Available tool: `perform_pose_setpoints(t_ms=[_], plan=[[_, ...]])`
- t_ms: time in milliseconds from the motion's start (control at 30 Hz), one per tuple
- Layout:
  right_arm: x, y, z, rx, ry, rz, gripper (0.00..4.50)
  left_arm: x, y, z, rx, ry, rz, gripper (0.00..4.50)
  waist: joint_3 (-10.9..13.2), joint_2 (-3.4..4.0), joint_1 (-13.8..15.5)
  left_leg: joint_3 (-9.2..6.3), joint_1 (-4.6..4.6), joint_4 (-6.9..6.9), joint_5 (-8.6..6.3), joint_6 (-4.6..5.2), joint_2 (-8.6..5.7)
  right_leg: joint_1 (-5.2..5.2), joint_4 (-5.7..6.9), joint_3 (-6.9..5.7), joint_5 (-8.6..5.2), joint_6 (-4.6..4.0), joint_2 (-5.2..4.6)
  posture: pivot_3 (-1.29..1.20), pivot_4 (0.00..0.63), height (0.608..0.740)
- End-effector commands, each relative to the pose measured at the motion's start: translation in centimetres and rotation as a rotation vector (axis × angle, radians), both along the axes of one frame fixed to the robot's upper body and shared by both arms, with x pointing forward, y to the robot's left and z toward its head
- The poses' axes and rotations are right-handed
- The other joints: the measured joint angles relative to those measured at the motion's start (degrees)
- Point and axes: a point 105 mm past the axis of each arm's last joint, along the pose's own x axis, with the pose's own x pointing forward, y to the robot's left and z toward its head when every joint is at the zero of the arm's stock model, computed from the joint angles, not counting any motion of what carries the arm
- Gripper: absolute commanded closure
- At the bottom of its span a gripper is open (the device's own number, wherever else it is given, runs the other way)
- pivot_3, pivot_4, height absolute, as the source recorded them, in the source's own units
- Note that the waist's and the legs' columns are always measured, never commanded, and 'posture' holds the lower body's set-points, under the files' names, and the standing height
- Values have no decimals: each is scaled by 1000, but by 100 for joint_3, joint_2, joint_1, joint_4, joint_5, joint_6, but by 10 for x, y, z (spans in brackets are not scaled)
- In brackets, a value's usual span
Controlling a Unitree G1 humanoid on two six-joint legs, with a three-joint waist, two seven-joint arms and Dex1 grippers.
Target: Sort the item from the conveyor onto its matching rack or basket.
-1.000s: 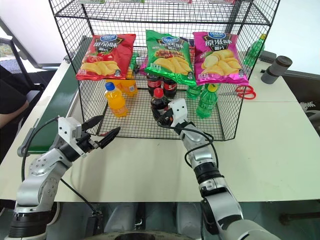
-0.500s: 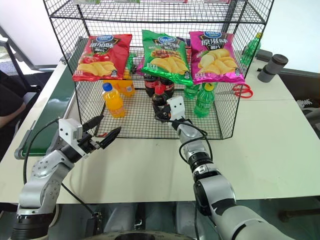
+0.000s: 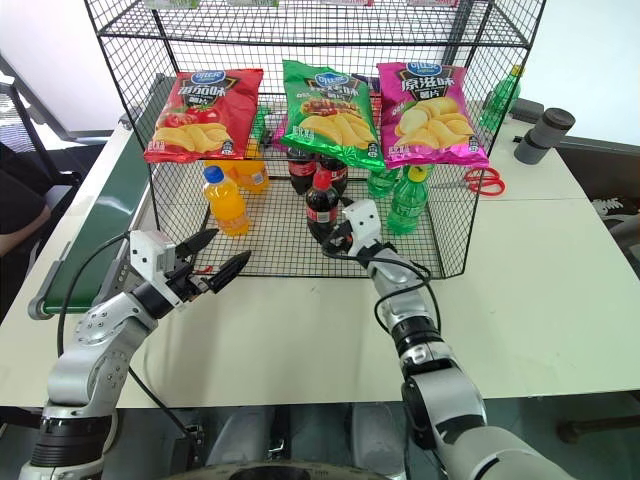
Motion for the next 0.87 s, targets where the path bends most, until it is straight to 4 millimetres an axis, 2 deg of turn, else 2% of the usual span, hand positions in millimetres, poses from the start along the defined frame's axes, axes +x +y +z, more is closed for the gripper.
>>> perform_pose_setpoints(t_ms=[33,167,300,467,600,867], plan=[[-15,-33,18,-39,-52,11,13,0,2,17,-6,-54,5,0,1,1,27,-2,0,0,0,0,0,0,0,-1,0,0,0,0,150,740],[-37,-62,27,-83,-45,22,13,1,4,16,1,-51,11,0,1,2,14,-1,-1,-1,0,1,0,3,-7,0,0,0,0,0,150,740],[-74,-97,47,-121,-31,62,13,1,9,15,33,-41,3,0,1,8,22,-1,3,-3,0,1,2,3,-6,1,0,0,5,0,150,740],[-100,-124,60,-168,17,45,13,0,16,11,73,-14,-14,0,0,8,49,-1,7,-3,-1,2,1,15,-16,1,0,0,4,0,150,740],[-111,-133,64,-172,41,25,13,-1,20,7,101,-1,-29,0,0,8,58,-2,11,-2,-1,2,1,19,-16,1,-1,-1,7,0,150,740],[-113,-135,62,-160,60,7,13,-1,22,9,121,-22,-44,0,1,8,121,0,10,-2,-1,2,0,18,-20,2,-1,-1,12,0,150,740]])
